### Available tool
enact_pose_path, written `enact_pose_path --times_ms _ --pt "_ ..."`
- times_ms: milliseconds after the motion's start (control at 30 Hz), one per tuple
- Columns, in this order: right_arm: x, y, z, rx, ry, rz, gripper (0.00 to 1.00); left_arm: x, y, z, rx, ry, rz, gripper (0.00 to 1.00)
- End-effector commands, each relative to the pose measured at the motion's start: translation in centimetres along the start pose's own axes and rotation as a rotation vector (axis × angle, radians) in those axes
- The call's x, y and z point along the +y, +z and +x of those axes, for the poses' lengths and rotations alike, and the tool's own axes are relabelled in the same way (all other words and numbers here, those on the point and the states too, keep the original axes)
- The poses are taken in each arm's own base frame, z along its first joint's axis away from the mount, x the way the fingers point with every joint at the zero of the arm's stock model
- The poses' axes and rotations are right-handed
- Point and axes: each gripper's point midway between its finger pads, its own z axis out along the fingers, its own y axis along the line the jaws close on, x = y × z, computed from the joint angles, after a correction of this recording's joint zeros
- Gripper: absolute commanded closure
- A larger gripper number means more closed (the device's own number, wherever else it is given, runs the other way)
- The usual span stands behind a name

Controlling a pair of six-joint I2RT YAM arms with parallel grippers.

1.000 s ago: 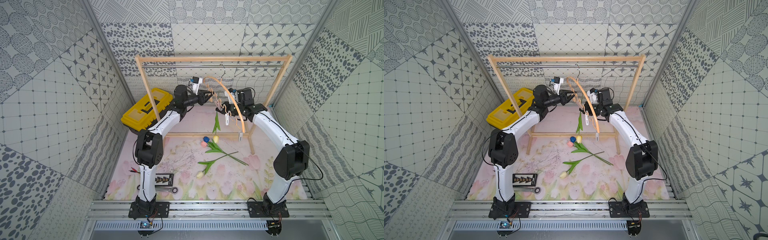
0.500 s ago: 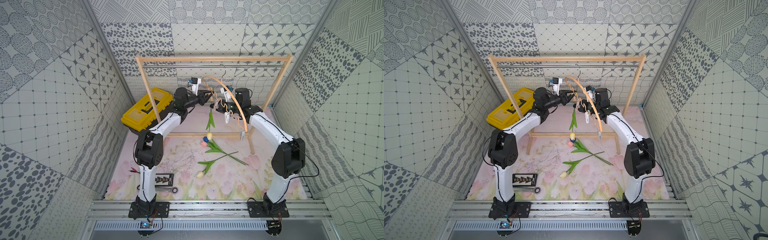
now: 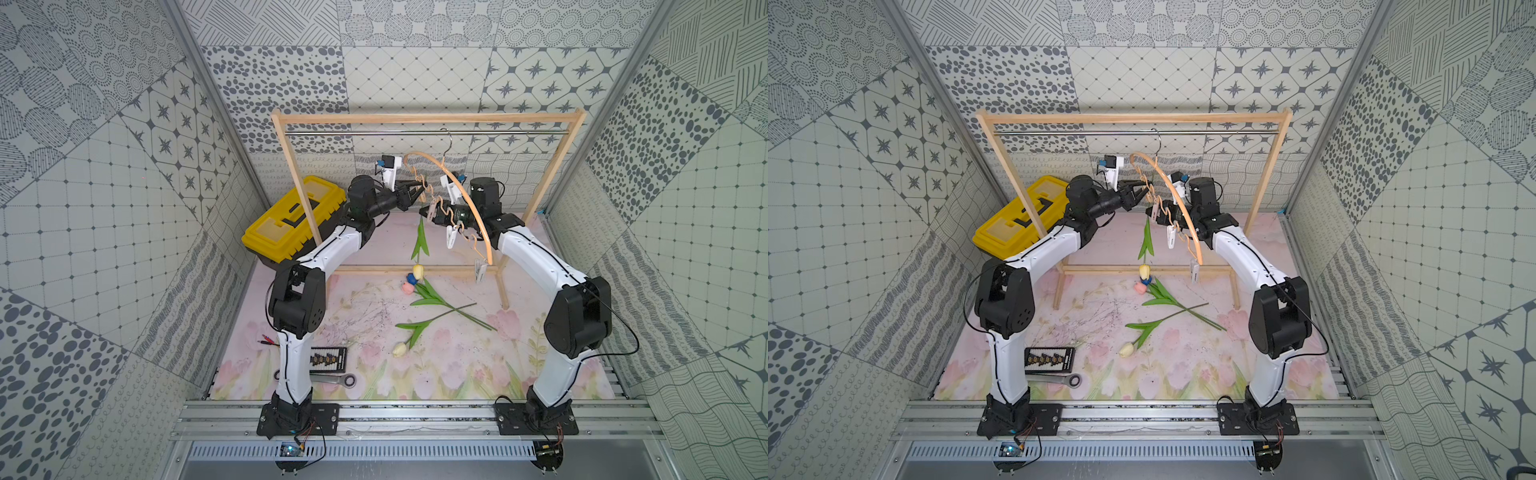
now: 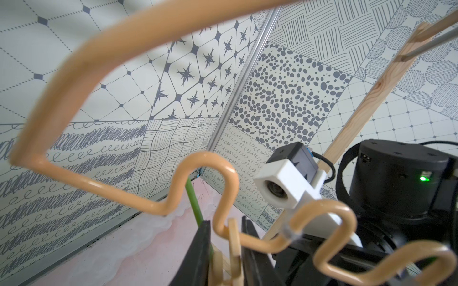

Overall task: Dry the flowers on a clothes hanger
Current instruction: Clamp the flower onto the hanger.

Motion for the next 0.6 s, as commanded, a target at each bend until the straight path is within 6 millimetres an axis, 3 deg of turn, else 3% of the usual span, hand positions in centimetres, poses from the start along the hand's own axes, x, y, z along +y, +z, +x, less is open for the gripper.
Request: enact_pose_path --times_ms 0,200,567 --pt "2.7 -0.6 -2.4 -0.063 -0.095 -0.059 1.00 -1.1 -0.2 -1.5 -0.038 0.036 0.014 0.92" --pt "2.7 -0.6 -2.0 -0.058 -0.115 -0.060 1.00 -0.9 0.0 -1.3 -0.032 0.029 0.013 0.93" --pt "3.3 -0.1 -3.1 -0.102 -0.099 -0.109 1.00 -1.0 -0.3 -1.1 -0.053 0.006 0.003 0.97"
